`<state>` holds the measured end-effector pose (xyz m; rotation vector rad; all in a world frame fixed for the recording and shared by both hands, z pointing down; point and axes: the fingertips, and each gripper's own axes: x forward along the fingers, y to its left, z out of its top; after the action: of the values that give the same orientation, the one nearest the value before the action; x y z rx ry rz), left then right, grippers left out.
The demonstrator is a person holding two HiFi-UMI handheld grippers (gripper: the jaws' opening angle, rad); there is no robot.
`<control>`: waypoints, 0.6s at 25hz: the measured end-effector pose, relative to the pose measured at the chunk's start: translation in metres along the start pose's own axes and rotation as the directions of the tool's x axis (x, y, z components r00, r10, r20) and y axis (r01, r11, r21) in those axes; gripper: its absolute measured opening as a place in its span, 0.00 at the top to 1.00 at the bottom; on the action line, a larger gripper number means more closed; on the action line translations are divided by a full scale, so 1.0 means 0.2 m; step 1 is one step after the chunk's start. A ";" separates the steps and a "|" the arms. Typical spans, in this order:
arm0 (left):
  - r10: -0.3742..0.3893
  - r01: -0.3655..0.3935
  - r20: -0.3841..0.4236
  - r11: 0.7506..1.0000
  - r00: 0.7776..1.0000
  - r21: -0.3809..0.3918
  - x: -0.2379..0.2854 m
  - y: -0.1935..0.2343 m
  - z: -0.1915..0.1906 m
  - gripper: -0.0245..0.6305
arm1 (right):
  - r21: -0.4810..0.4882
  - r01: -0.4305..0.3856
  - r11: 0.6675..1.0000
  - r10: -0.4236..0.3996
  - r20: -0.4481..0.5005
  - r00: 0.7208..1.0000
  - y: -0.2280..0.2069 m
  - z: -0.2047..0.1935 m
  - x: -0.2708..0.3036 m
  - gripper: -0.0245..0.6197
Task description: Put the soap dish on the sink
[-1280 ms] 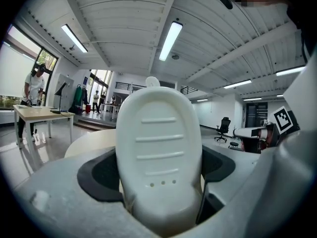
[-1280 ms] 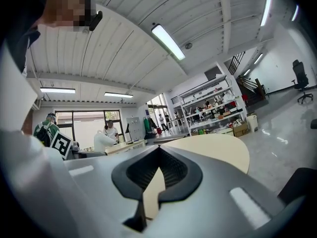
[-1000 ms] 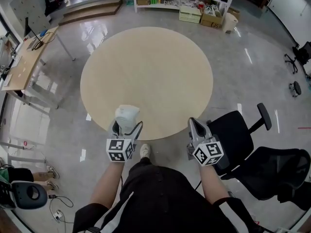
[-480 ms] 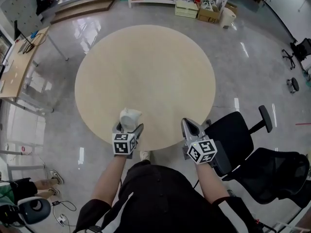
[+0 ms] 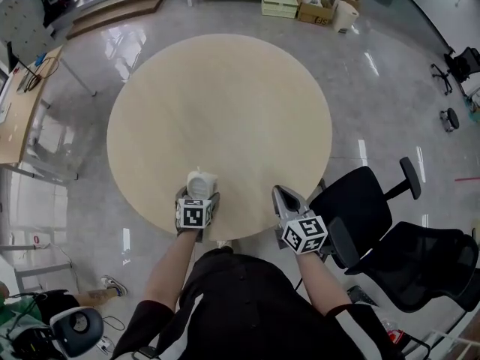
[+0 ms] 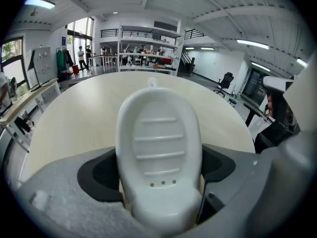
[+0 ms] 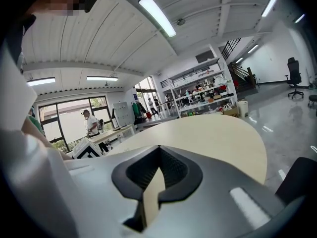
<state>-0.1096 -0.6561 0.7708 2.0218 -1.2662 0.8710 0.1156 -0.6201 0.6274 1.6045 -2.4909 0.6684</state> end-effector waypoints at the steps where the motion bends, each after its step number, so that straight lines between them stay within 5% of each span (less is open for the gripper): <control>1: 0.004 -0.004 -0.016 1.000 1.000 -0.004 0.02 0.01 0.00 0.26 | 0.002 0.002 1.000 -0.002 0.000 1.000 0.01 0.00 0.00 0.95; 15: 0.014 -0.002 -0.156 0.997 0.988 0.080 0.15 -0.01 -0.04 0.25 | 0.013 0.055 0.998 -0.055 -0.001 0.999 -0.04 0.01 -0.09 0.95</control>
<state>-0.0999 -0.6658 0.7991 1.9678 -1.1703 1.0770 0.1303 -0.6084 0.6229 1.6700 -2.4375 0.6792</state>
